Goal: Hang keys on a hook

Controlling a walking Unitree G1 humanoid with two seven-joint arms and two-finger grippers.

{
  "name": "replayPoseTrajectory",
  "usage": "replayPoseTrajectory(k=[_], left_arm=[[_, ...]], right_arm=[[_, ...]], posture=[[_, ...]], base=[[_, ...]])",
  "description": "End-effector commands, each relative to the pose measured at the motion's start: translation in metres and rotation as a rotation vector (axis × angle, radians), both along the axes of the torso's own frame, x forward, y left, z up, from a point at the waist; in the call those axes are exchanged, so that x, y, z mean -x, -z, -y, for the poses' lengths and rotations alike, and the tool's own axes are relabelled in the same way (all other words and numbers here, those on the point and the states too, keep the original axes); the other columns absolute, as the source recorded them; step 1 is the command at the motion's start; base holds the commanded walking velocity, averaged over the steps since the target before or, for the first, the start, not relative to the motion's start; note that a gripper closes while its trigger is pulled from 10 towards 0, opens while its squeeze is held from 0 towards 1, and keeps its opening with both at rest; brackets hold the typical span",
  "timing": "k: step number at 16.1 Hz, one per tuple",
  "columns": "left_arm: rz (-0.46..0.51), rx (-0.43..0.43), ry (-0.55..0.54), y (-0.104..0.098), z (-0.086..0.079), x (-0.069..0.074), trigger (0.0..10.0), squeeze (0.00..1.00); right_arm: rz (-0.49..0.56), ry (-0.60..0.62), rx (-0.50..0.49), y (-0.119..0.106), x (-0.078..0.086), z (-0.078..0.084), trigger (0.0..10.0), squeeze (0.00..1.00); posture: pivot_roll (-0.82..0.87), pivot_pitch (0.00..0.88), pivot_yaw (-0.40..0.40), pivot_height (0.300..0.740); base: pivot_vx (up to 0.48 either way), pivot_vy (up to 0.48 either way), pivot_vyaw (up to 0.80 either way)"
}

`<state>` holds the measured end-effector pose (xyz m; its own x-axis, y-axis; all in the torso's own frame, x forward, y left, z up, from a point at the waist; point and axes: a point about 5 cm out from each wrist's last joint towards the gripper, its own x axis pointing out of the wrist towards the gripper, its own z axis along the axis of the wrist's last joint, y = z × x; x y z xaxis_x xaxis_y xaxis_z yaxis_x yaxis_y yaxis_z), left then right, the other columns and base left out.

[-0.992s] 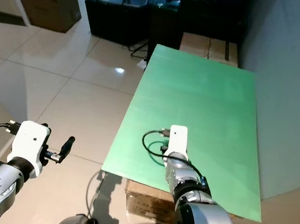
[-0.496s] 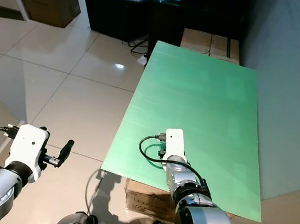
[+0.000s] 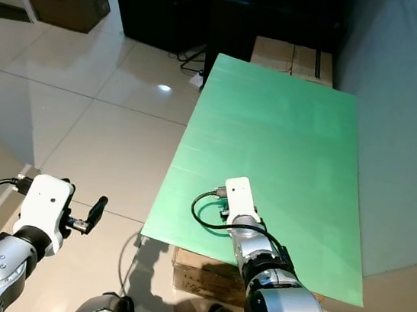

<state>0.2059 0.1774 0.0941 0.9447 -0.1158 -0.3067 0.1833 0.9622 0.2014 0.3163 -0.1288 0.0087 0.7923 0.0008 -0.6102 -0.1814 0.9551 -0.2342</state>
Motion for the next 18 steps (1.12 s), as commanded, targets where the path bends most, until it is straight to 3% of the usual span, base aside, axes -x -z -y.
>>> replayPoseTrajectory(k=[1, 4, 6, 18], left_arm=[[-0.004, -0.004, 0.001, -0.0007, 0.001, 0.0031, 10.0, 0.0], [-0.005, -0.001, -0.003, -0.0008, 0.0006, 0.0065, 10.0, 0.0], [-0.01, -0.001, -0.005, -0.0001, 0.0003, 0.009, 10.0, 0.0], [-0.014, 0.001, 0.004, -0.0022, 0.0045, 0.0062, 10.0, 0.0]], right_arm=[[-0.086, 0.019, 0.04, 0.0173, 0.0162, 0.0097, 10.0, 0.0], [-0.091, 0.013, 0.051, 0.0188, 0.0179, 0.011, 10.0, 0.0], [-0.085, 0.013, 0.061, 0.019, 0.0182, 0.0125, 0.0, 0.0], [-0.097, 0.019, 0.048, 0.0227, 0.0221, 0.0142, 0.0, 0.0]], posture=[[0.07, 0.248, -0.003, 0.723], [0.07, 0.265, -0.01, 0.723], [0.07, 0.27, -0.01, 0.723], [0.06, 0.288, 0.0, 0.723]], base=[[0.0, 0.0, 0.0], [0.0, 0.0, 0.0], [0.0, 0.0, 0.0], [0.0, 0.0, 0.0]])
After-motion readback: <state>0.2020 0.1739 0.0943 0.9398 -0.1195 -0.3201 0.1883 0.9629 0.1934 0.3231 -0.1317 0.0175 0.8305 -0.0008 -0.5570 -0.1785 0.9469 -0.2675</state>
